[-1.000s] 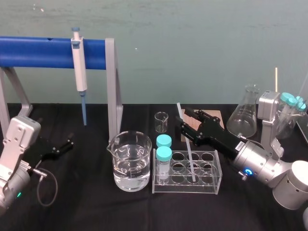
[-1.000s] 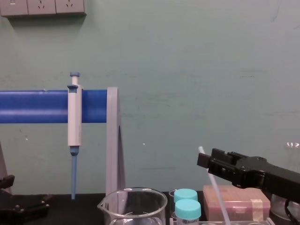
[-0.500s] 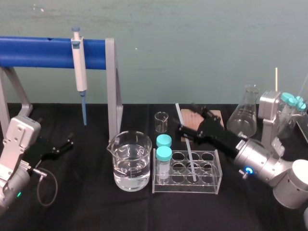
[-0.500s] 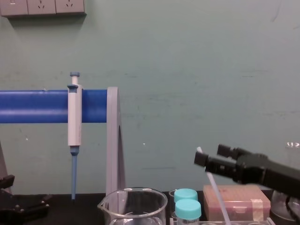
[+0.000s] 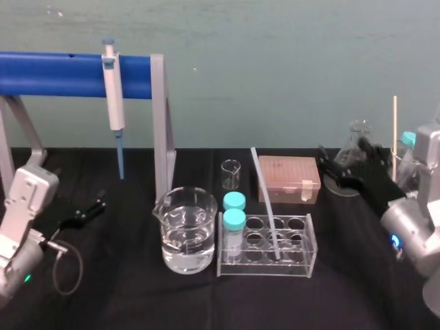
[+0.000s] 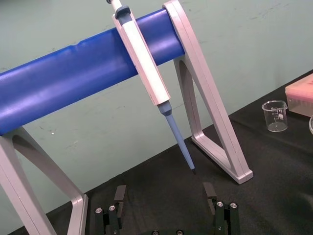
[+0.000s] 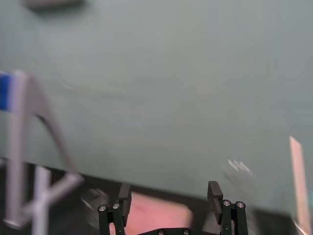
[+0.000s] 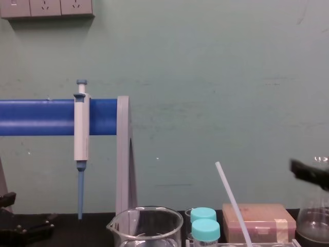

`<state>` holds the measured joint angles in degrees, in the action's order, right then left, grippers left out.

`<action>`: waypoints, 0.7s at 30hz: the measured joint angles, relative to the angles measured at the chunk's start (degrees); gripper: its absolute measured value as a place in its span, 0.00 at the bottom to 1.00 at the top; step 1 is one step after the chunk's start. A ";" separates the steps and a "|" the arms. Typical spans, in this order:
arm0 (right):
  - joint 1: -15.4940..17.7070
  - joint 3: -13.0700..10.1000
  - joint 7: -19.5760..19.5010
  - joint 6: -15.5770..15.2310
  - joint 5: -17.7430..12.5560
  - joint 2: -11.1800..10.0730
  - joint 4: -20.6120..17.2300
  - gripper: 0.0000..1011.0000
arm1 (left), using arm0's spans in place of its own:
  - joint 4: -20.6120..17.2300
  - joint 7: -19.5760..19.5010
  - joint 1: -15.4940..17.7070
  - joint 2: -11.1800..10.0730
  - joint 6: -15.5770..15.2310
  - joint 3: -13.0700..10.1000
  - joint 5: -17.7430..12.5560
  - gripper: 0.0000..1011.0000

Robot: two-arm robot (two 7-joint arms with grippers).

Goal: Pick up the stirring rod with one hand, then place it down.

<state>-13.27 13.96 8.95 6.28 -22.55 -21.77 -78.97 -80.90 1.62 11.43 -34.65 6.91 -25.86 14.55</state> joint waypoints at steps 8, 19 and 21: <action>2.26 -1.20 -3.37 -4.09 1.73 1.00 2.20 0.99 | 0.00 0.00 0.00 0.00 0.00 0.00 0.00 0.99; 2.30 -1.26 -3.47 -3.93 1.75 0.93 1.95 0.99 | 0.00 0.00 0.00 0.00 0.00 0.00 0.00 0.99; 2.31 -1.26 -3.50 -3.90 1.75 0.92 1.91 0.99 | 0.00 0.00 0.00 0.00 0.00 0.00 0.00 0.99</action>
<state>-10.96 12.70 5.45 2.38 -20.80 -20.85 -77.06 -80.90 1.62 11.43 -34.65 6.91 -25.86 14.55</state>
